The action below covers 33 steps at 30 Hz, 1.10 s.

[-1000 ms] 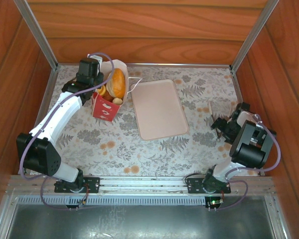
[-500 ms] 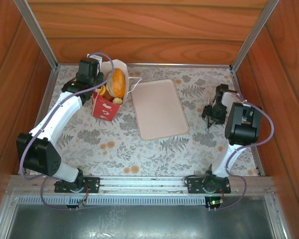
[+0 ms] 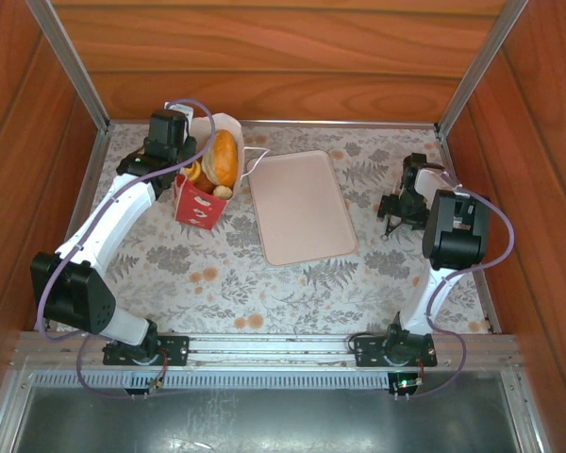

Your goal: Take the fake bread out of the paper bag

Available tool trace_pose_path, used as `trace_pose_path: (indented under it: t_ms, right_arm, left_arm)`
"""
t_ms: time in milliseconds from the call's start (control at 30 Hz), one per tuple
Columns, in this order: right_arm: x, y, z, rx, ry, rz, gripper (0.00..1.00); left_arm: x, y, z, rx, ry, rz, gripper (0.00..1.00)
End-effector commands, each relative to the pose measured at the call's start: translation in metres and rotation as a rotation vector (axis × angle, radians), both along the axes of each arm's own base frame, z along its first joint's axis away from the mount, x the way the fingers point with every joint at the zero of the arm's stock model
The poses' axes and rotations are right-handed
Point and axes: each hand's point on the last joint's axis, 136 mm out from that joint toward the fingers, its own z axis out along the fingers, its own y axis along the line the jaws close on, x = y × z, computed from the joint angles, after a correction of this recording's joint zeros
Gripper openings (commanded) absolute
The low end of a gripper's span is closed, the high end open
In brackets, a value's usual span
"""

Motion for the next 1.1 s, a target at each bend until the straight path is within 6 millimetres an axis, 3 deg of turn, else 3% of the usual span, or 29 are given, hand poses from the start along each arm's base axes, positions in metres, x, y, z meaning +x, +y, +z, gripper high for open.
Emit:
trace_pose_path:
  t_ms: [0,67,167,433,567,833,933,1067]
  right_arm:
    - [-0.006,-0.005,-0.017,-0.021,0.055,-0.039,0.95]
    - [-0.004,-0.002,-0.02,0.004,0.052,-0.043,0.91]
    - [-0.004,0.004,-0.026,0.039,0.07,-0.025,0.77]
    - [0.002,0.013,-0.026,0.072,0.041,0.063,0.17]
    - [0.009,0.016,-0.023,0.077,-0.007,0.093,0.02]
    - [0.023,0.034,0.003,0.151,-0.201,0.136,0.0]
    - [0.023,0.031,0.002,0.138,-0.193,0.123,0.01]
    - [0.02,0.023,-0.012,0.1,-0.105,0.1,0.2]
  left_arm:
    - [0.002,-0.001,0.045,-0.056,-0.136,0.009,0.0]
    - [0.001,0.0,0.045,-0.055,-0.136,0.01,0.0]
    - [-0.002,0.001,0.046,-0.055,-0.139,0.01,0.0]
    - [-0.003,0.001,0.05,-0.064,-0.154,0.013,0.0]
    - [-0.004,0.002,0.05,-0.067,-0.157,0.015,0.0]
    - [-0.005,0.002,0.043,-0.075,-0.145,0.022,0.0]
    - [-0.005,0.002,0.041,-0.08,-0.141,0.023,0.0]
    - [-0.006,0.002,0.041,-0.084,-0.141,0.021,0.0]
